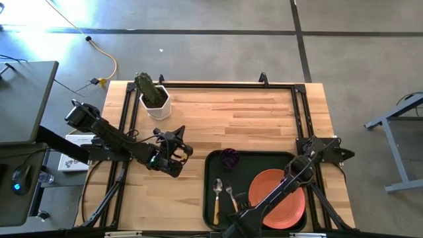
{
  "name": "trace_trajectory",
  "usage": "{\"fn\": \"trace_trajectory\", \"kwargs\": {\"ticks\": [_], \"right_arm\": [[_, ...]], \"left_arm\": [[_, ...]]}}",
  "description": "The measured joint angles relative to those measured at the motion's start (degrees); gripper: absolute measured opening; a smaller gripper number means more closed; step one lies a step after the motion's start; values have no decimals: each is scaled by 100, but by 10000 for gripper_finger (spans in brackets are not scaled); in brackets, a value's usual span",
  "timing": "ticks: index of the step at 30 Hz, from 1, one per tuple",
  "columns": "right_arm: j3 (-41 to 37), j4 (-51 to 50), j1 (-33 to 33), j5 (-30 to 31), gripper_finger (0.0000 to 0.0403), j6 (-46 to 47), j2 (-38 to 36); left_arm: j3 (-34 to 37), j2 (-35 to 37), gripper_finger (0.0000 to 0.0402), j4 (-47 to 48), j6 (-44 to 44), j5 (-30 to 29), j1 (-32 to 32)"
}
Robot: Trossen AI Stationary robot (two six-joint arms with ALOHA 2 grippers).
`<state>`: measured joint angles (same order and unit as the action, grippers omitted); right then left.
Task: Pick and place plate/cup/fork/spoon on tray
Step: Put the orange fork on the black serving tray in between the yellow spoon and orange plate
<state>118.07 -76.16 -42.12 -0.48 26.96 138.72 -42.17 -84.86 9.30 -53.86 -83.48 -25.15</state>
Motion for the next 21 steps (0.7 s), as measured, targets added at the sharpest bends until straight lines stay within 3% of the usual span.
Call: {"fn": "trace_trajectory", "kwargs": {"ticks": [21], "right_arm": [[176, 844, 401, 316, 188, 127, -3]], "left_arm": [[0, 0, 0, -4, 4, 46, 0]]}}
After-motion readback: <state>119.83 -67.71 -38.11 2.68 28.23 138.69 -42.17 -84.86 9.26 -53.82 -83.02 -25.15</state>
